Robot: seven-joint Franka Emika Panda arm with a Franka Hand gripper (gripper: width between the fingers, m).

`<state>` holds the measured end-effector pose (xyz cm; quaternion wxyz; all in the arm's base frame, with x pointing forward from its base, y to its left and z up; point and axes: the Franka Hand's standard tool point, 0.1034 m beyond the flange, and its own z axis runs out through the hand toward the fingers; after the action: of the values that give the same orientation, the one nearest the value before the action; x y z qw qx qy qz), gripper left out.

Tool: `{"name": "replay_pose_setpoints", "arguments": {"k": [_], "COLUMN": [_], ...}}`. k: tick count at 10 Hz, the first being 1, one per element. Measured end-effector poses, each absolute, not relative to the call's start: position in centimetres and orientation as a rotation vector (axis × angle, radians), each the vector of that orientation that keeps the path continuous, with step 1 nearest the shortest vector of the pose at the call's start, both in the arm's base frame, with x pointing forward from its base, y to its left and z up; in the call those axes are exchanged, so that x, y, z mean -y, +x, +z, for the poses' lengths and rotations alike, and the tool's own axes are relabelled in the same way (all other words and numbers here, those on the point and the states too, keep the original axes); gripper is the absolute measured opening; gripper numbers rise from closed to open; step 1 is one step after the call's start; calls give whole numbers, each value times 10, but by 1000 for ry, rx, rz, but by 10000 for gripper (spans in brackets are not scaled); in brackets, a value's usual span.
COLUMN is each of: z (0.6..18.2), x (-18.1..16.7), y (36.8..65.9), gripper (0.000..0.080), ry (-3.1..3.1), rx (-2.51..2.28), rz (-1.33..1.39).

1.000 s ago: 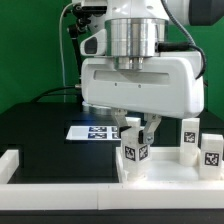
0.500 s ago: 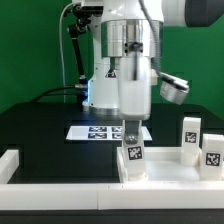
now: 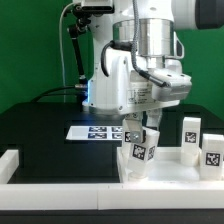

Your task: Assemble square table

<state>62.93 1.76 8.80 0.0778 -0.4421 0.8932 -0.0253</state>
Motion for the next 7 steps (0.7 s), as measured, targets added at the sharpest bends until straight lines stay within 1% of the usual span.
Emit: {"name": "replay_pose_setpoints", "arguments": {"k": [1, 2, 3, 4, 5, 7], "z": [88, 87, 85, 81, 77, 78], "x": [-17, -17, -17, -18, -16, -16], "y": [629, 628, 628, 624, 620, 621], "gripper": [373, 373, 509, 619, 640, 648], "ry": [-1330, -1351, -1440, -1618, -1942, -2224], "rx": [-2673, -2665, -2629, -2567, -2406, -2172], "rz": [-77, -80, -93, -117, -122, -140]}}
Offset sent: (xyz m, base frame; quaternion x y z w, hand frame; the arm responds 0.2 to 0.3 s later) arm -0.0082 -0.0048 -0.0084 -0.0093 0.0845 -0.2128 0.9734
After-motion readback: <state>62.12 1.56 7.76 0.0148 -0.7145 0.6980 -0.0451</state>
